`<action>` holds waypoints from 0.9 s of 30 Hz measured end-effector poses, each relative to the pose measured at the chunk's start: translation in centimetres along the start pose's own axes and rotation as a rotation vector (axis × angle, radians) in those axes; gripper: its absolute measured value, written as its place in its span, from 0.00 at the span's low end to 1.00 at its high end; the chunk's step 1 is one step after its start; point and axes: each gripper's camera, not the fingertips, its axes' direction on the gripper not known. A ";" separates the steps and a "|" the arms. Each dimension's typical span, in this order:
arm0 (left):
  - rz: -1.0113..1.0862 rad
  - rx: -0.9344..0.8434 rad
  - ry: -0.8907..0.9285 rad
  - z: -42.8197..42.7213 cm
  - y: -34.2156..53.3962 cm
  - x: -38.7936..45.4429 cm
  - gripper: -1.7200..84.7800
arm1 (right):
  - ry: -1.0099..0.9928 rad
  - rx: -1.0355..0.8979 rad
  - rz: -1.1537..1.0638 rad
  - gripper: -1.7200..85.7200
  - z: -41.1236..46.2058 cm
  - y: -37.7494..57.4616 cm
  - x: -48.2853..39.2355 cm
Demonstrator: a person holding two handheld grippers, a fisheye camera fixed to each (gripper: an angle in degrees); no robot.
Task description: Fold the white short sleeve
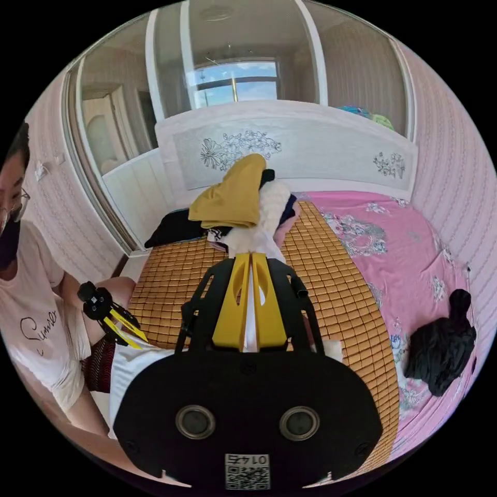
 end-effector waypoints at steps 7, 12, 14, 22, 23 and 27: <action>-0.159 0.022 -0.154 -10.3 7.3 -6.7 0.09 | 0.109 -0.140 0.091 0.12 4.9 3.5 -4.1; -0.239 0.010 -0.239 -13.1 9.8 -10.8 0.10 | 0.173 -0.484 0.330 0.14 12.9 15.3 -0.9; -0.208 0.003 -0.218 -13.3 9.0 -11.5 0.11 | 0.144 -0.564 0.355 0.15 16.0 18.9 -1.1; -0.065 -0.214 -0.188 -7.8 6.5 -12.6 0.11 | 0.109 -0.419 0.331 0.01 13.8 22.2 -1.3; -0.064 -0.232 -0.177 -8.0 6.4 -12.9 0.10 | 0.123 -0.403 0.325 0.01 13.0 22.2 -1.3; -0.047 -0.243 -0.147 -9.1 6.7 -13.2 0.03 | 0.245 -0.318 0.356 0.02 8.7 22.7 0.2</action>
